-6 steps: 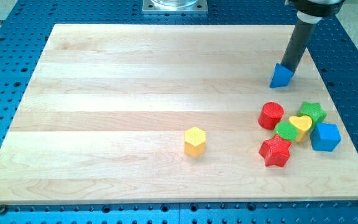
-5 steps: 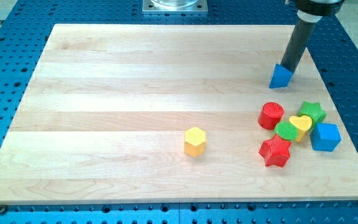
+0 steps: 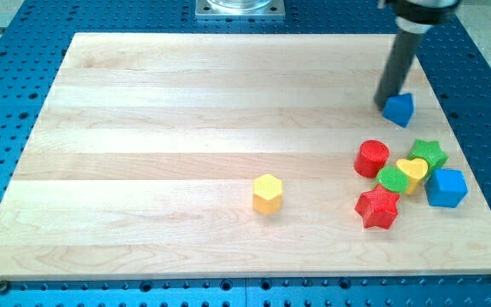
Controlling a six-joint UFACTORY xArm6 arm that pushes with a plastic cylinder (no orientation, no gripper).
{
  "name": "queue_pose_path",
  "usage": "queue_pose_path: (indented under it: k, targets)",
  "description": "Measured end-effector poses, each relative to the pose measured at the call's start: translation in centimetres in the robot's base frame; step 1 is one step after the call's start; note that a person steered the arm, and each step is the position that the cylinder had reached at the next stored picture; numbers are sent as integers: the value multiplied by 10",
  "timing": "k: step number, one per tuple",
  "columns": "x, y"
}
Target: Push the triangle to the center right
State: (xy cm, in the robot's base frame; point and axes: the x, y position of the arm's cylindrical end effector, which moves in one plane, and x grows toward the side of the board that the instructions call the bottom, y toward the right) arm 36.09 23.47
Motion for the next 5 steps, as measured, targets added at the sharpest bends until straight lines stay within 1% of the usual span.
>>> queue_pose_path:
  k: [2, 4, 5]
  targets:
    - [0, 1]
    - [0, -167]
    - [14, -235]
